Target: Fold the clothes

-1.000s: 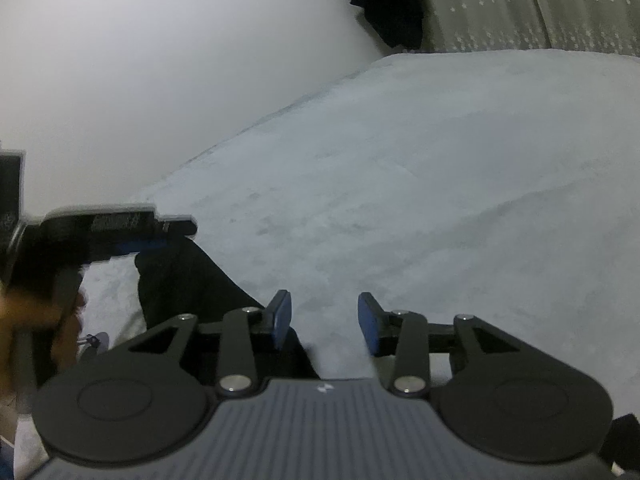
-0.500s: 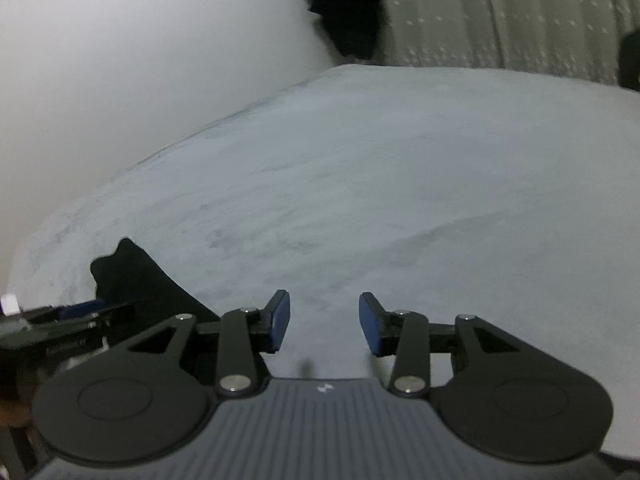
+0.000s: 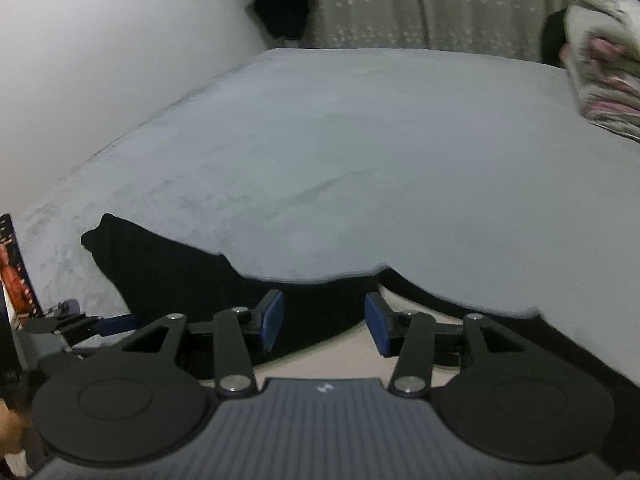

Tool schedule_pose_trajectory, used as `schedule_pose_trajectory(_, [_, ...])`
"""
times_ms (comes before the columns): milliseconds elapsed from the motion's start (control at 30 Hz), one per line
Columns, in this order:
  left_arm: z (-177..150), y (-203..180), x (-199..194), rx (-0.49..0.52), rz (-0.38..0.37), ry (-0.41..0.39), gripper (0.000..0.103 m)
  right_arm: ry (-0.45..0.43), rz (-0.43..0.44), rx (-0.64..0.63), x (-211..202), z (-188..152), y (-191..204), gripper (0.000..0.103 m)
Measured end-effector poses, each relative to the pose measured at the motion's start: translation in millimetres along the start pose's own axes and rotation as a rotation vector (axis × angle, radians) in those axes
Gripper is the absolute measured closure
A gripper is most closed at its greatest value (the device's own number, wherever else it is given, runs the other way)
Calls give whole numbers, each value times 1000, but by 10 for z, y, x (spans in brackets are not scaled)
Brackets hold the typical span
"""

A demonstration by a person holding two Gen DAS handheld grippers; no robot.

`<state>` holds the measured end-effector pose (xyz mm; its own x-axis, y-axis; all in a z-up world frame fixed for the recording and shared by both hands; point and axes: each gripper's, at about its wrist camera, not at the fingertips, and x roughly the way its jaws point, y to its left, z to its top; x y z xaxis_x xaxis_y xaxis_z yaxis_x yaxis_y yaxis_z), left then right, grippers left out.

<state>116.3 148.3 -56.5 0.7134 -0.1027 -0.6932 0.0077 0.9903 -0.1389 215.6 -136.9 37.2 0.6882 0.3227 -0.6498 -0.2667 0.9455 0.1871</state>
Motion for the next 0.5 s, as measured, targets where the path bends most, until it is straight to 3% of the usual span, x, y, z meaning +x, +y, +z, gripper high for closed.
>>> schedule_pose_trajectory(233, [-449,17,-453,-42,-165,39,50,-3,-66,51,-697,-423,-84,51])
schedule_pose_trajectory(500, [-829,-91,-744,-120,-297,105,51,1,-126,105,-1284,-993,-134,49])
